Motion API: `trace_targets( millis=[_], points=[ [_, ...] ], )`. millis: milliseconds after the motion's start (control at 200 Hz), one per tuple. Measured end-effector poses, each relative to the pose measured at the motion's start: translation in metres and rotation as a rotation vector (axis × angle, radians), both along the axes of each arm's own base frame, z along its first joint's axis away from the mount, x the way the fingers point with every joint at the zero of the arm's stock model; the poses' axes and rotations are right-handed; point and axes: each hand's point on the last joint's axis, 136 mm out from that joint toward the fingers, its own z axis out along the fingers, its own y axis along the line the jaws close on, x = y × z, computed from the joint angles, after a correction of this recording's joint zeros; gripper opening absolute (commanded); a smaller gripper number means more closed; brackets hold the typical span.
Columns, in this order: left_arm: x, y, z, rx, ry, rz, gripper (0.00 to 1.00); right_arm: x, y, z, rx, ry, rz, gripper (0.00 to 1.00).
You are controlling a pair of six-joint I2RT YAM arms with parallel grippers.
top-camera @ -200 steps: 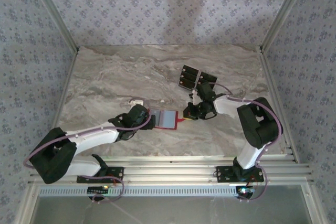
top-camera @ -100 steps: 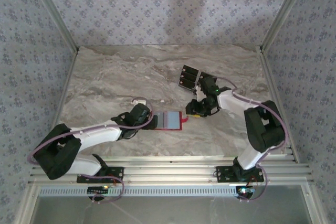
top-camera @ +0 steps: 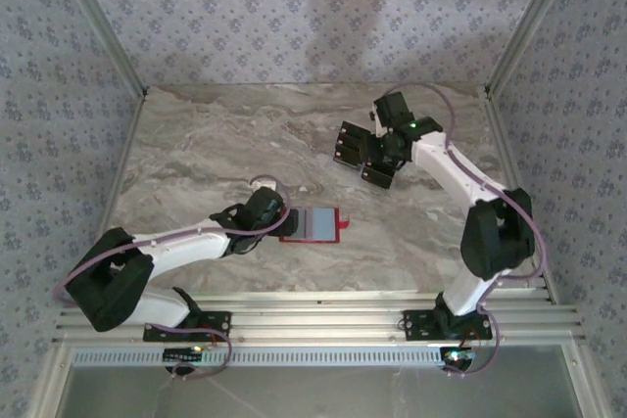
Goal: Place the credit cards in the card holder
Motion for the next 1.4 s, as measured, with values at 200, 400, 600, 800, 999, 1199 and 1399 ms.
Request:
trace_targets(
  millis=[200, 400, 600, 800, 999, 1199, 1399],
  points=[
    [0.001, 0.002, 0.0, 0.001, 0.001, 0.006, 1.0, 0.004, -0.013, -0.024, -0.155, 0.019, 0.067, 0.47],
    [0.001, 0.002, -0.001, 0.005, 0.005, 0.005, 1.0, 0.008, -0.012, -0.032, -0.246, -0.003, 0.143, 0.43],
    [0.001, 0.002, -0.001, 0.005, 0.006, 0.007, 1.0, -0.001, -0.003, -0.045, -0.322, 0.006, 0.23, 0.43],
    [0.002, 0.003, -0.001, 0.005, 0.006, 0.012, 1.0, -0.006, 0.006, -0.048, -0.375, 0.0, 0.294, 0.4],
    [0.002, 0.004, -0.001, 0.005, 0.006, 0.012, 1.0, -0.005, -0.002, -0.066, -0.454, 0.039, 0.304, 0.39],
    [0.003, 0.004, -0.001, 0.005, 0.006, 0.015, 1.0, -0.009, -0.01, -0.083, -0.518, 0.093, 0.32, 0.37],
    [0.003, 0.005, -0.002, 0.005, 0.006, 0.018, 1.0, -0.01, -0.015, -0.087, -0.557, 0.116, 0.325, 0.3]
  ],
)
